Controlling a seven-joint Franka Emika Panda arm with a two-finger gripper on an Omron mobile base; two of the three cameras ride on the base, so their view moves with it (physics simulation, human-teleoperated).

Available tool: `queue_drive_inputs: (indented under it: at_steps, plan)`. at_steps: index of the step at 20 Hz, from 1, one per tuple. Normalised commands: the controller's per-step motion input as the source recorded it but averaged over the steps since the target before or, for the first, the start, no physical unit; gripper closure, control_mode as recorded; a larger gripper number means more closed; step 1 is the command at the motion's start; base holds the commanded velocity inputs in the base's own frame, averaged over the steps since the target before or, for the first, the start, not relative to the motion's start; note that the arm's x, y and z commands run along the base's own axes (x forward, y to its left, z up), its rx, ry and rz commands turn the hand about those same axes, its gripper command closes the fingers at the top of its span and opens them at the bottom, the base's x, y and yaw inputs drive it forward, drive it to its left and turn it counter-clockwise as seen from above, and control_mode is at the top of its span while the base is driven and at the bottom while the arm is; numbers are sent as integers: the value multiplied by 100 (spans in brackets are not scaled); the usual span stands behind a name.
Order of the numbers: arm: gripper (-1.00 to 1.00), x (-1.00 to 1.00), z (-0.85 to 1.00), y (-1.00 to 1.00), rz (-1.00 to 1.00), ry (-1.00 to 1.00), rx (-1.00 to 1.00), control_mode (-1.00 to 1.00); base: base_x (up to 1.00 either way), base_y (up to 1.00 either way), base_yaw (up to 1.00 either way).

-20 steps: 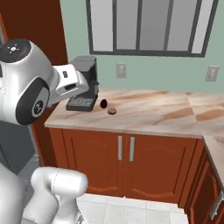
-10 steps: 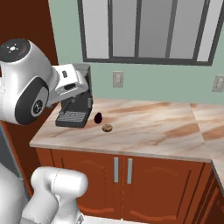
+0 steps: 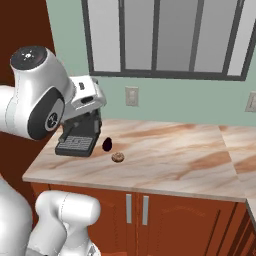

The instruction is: Place the beer on the top shelf of the fridge to keep it out of children's reach, and place the mushroom and eggplant on lower shelves for easy access.

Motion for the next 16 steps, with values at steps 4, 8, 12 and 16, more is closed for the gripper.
queue_drive_inputs:
  at_steps: [4, 8, 12, 16]
  plan:
    - [-100, 32, -63, -37, 0, 6, 0, -100, 0, 0, 0]
    - [-100, 35, -65, -27, 0, 7, 0, -100, 0, 0, 0]
    - [-100, 42, -53, -3, 0, 9, 0, -100, 0, 0, 0]
    - [-100, 32, -46, 0, 0, 9, 0, -100, 0, 0, 0]
